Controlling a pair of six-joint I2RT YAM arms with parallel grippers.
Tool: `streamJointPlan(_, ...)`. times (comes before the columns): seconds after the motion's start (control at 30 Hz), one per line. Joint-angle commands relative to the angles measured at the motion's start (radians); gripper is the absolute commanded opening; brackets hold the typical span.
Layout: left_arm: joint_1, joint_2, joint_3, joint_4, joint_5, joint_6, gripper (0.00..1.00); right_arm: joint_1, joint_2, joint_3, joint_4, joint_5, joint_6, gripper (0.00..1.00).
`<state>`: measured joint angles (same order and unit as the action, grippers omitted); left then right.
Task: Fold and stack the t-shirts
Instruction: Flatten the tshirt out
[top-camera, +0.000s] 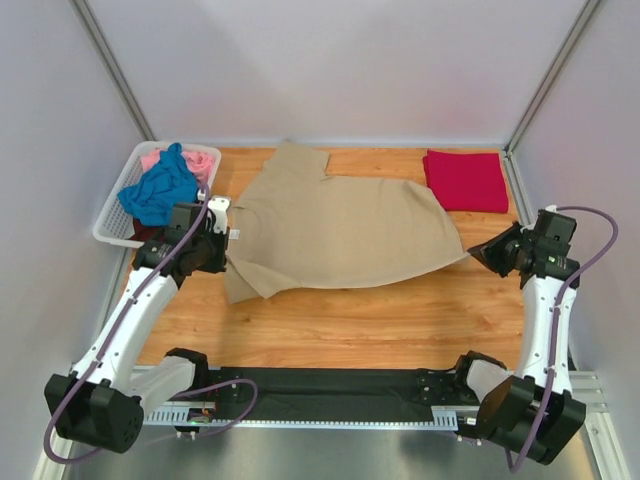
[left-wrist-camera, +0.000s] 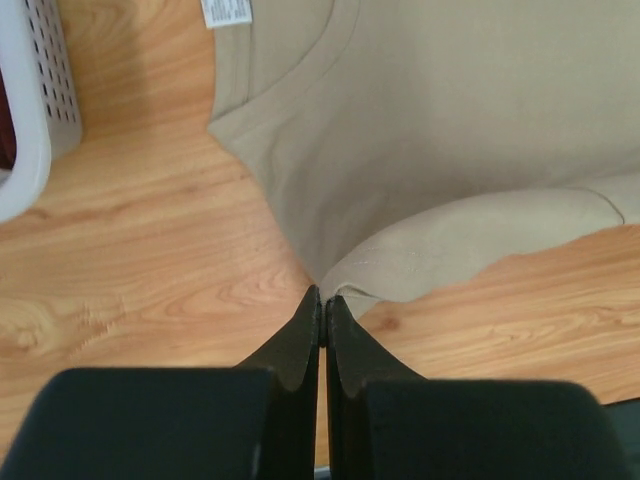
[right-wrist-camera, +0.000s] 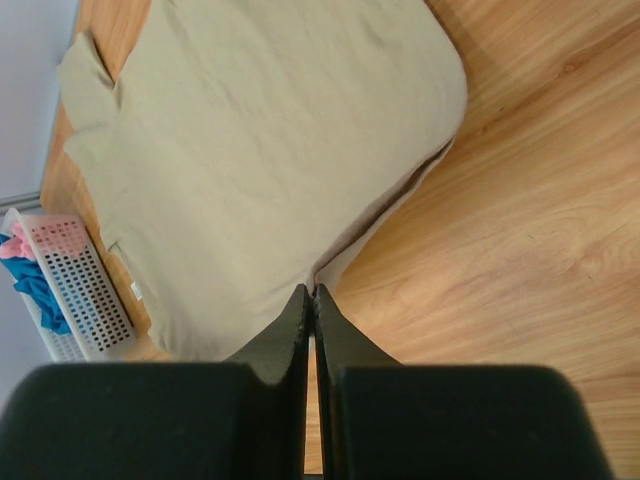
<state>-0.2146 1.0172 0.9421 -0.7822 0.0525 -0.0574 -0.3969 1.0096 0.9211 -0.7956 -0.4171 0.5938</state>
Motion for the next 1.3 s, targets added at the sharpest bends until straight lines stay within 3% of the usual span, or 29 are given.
streamJointPlan(0.0,0.003,-0.028,0.024,-0.089,-0.051,-0.073,0.00,0.003,-0.055,0.016,-0.060,0.037,-0.014,0.00)
streamJointPlan(0.33,0.003,-0.080,0.055,-0.141,-0.157,-0.094,0.00,0.052,-0.261,-0.031,-0.163,0.181,0.073,0.00)
streamJointPlan(0.57,0.001,-0.083,0.049,-0.103,0.015,-0.084,0.00,0.063,-0.333,-0.018,-0.232,0.254,0.069,0.00)
streamJointPlan(0.7,0.000,0.026,0.061,-0.112,0.143,-0.039,0.00,0.063,-0.325,0.001,-0.241,0.313,0.057,0.00)
streamJointPlan(0.97,0.000,0.079,0.021,-0.029,0.288,-0.016,0.00,0.066,-0.342,0.013,-0.223,0.291,0.052,0.00)
streamJointPlan(1.17,0.000,0.168,0.052,-0.057,0.271,-0.007,0.00,0.066,-0.312,0.002,-0.202,0.291,0.044,0.00)
streamJointPlan(1.27,0.000,0.184,0.057,-0.054,0.145,-0.013,0.00,0.066,-0.263,-0.025,-0.180,0.343,0.040,0.00)
